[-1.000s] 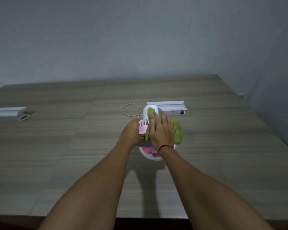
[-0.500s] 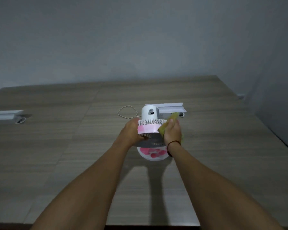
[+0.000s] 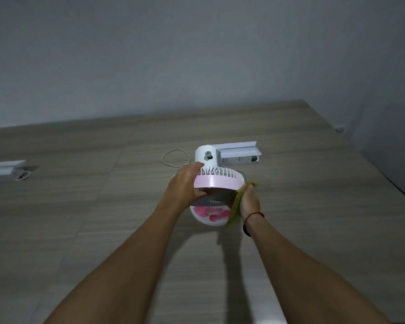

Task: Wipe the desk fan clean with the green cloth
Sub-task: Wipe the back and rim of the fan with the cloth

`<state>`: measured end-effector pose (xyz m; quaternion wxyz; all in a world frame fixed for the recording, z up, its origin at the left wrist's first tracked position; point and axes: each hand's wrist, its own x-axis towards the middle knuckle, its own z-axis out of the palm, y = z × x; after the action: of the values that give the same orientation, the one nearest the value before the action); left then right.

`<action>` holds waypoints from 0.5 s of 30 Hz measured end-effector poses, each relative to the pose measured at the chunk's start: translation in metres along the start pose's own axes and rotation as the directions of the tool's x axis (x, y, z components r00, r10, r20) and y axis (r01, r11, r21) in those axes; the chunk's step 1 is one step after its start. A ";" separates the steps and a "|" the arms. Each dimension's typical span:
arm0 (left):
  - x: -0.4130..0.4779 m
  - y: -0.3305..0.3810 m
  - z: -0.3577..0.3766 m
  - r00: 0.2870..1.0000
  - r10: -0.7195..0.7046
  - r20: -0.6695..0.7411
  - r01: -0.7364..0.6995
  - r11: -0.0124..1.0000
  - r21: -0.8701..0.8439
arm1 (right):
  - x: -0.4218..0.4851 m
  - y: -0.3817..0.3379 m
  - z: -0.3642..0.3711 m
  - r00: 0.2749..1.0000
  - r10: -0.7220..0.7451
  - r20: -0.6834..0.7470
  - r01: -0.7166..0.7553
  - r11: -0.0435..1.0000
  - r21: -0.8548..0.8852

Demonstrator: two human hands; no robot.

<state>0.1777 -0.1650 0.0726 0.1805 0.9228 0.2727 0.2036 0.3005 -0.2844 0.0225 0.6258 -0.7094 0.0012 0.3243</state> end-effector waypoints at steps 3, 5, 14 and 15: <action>0.003 0.002 -0.002 1.000 0.003 -0.023 -0.003 1.000 0.008 | -0.007 -0.005 0.015 0.973 -0.215 -0.087 0.211 0.976 -0.061; 0.003 0.005 -0.002 1.000 -0.002 -0.024 0.002 1.000 0.009 | -0.010 -0.009 0.025 0.899 -0.431 -0.080 0.408 0.889 -0.210; 0.001 -0.005 -0.002 0.999 -0.025 -0.044 0.025 1.000 -0.003 | -0.019 -0.014 0.046 0.697 -0.701 0.155 0.683 0.581 -0.442; 0.002 -0.007 -0.002 0.999 -0.027 -0.035 0.027 1.000 0.005 | -0.012 -0.012 0.042 0.747 -0.659 0.091 0.640 0.675 -0.366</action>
<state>0.1754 -0.1585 0.0713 0.1757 0.9159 0.2889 0.2165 0.2767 -0.2498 0.0384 0.5524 -0.7766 -0.2974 0.0575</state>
